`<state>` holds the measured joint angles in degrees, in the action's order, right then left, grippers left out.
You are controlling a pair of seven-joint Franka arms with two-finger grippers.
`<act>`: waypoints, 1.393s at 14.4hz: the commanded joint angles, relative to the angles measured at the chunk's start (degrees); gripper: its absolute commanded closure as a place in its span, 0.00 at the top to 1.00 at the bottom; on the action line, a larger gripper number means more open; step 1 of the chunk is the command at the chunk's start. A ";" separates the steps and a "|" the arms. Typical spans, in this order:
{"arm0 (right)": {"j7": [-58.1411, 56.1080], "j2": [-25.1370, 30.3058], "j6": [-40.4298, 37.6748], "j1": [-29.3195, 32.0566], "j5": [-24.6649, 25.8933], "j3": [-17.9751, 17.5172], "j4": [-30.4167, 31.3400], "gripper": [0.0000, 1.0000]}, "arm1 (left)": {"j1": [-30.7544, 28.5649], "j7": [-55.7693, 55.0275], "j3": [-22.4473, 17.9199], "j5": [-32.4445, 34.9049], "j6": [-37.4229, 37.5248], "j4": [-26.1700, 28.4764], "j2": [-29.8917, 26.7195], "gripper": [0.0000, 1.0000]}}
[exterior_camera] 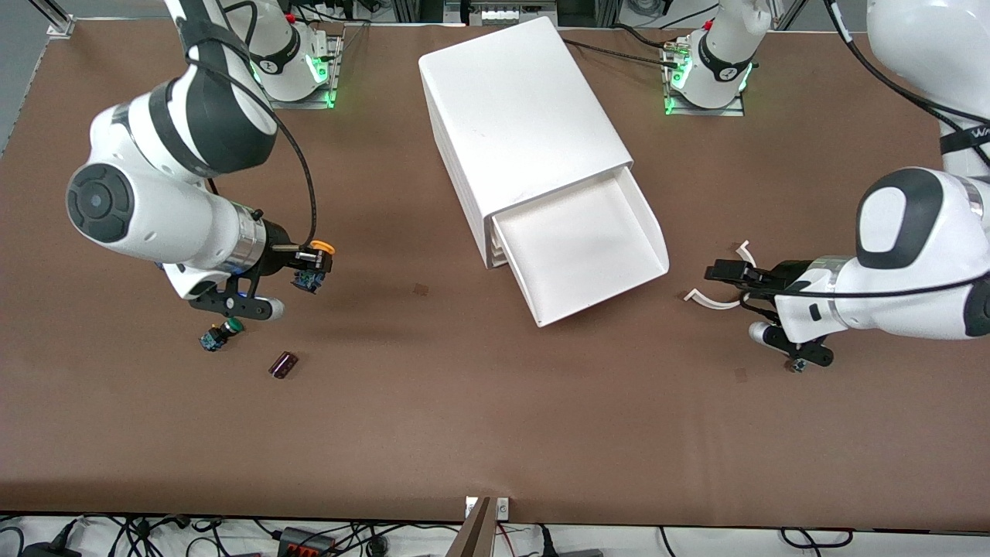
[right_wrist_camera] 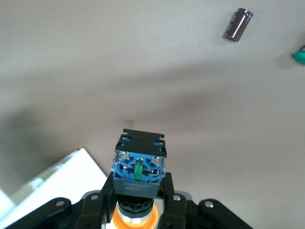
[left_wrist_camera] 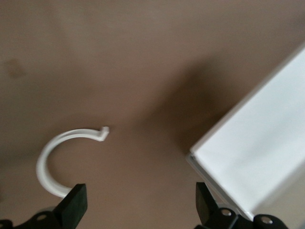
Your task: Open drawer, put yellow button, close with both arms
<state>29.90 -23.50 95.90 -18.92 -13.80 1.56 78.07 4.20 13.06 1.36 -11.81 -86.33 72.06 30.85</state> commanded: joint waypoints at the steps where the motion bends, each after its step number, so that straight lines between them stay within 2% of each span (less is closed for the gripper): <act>1: 14.77 -1.38 -1.95 -3.83 -3.06 0.20 -6.16 0.02 | 0.46 -0.57 1.53 11.85 -1.12 0.63 -1.67 1.00; 3: 24.89 -2.77 -1.33 -6.47 -4.65 0.20 -9.93 0.02 | 0.37 -1.28 1.98 13.57 -3.21 4.99 -4.46 1.00; 5: 36.31 -3.48 -0.11 -8.41 -6.83 0.20 -12.32 0.02 | -0.06 -2.68 1.98 13.66 -10.05 16.04 -12.35 1.00; 6: 42.20 -3.75 3.38 -9.11 -9.20 0.20 -12.50 0.02 | -0.50 -2.77 1.98 13.66 -12.52 21.32 -17.00 1.00; 9: 52.51 -5.24 9.20 -13.85 -10.10 0.37 -12.59 0.02 | -0.68 -4.26 1.89 13.66 -10.63 26.98 -26.69 1.00; 12: 63.58 -7.96 14.30 -18.86 -9.67 0.81 -12.68 0.02 | -0.95 -3.92 1.54 14.01 -7.29 25.34 -30.40 1.00; 15: 71.94 -10.77 17.65 -23.09 -7.21 0.90 -13.72 0.02 | -1.12 -8.98 1.19 13.83 -0.17 17.09 -28.66 1.00; 17: 77.56 -13.84 17.83 -24.06 -6.41 0.99 -17.93 0.02 | -1.64 -15.67 1.19 14.10 -0.24 16.63 -27.86 1.00; 20: 82.15 -16.49 18.10 -25.20 -6.41 0.99 -21.29 0.02 | -2.35 -15.78 1.71 13.75 -0.42 17.94 -27.95 1.00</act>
<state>108.01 -36.98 114.78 -43.04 -21.11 1.73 61.91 2.21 -1.21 2.33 0.56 -87.76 91.13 1.56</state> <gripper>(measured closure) 0.595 0.000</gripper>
